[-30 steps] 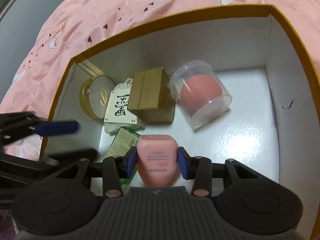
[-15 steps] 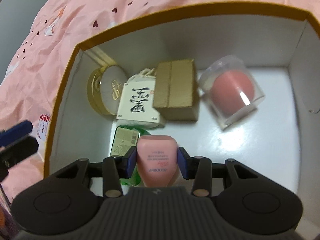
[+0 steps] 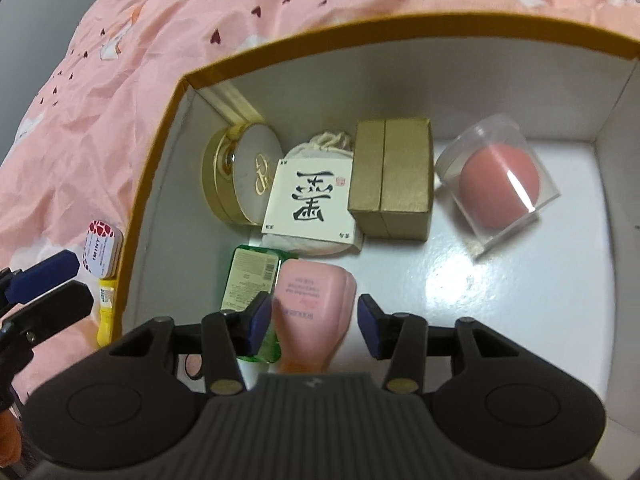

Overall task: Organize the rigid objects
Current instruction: 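Move both grippers back from the orange box to the remaining items, then grasp the yellow tape measure with the right gripper while the left gripper grasps the yellow bottle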

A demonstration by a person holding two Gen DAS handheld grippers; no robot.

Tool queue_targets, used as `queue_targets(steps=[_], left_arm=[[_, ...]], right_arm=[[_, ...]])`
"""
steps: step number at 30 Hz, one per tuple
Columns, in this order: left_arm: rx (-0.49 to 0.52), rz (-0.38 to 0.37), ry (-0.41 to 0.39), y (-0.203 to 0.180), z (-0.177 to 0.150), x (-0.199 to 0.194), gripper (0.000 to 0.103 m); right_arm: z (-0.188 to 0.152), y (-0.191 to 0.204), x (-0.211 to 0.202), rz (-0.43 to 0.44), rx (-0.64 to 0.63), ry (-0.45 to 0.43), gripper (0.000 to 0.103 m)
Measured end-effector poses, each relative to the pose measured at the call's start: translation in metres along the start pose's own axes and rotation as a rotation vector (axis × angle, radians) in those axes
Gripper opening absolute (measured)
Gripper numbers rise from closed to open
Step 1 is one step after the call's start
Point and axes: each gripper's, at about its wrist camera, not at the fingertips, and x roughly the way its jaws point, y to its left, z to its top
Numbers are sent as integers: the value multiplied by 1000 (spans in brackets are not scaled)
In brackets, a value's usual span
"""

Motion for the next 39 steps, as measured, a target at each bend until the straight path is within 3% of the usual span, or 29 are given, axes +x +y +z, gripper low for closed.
queue_targets(steps=[5, 13, 15, 23, 28, 33, 39], left_arm=[[-16, 11, -34, 11, -2, -18, 64], [-92, 87, -88, 46, -11, -55, 64], [-109, 113, -97, 54, -18, -60, 64], [-205, 184, -138, 77, -58, -61, 63], [-193, 281, -154, 76, -79, -43, 62], [-154, 306, -126, 76, -88, -26, 62], [-190, 241, -83, 88, -90, -15, 62]], right_arm=[[-13, 14, -24, 17, -81, -101, 57], [-66, 80, -68, 58, -408, -472, 57], [-75, 96, -68, 76, -474, -509, 57], [-103, 161, -34, 136, -658, -516, 57], [-114, 183, 1, 38, -714, -527, 57], [-114, 185, 32, -60, -742, -491, 57], [-115, 187, 50, -142, -765, -480, 56]])
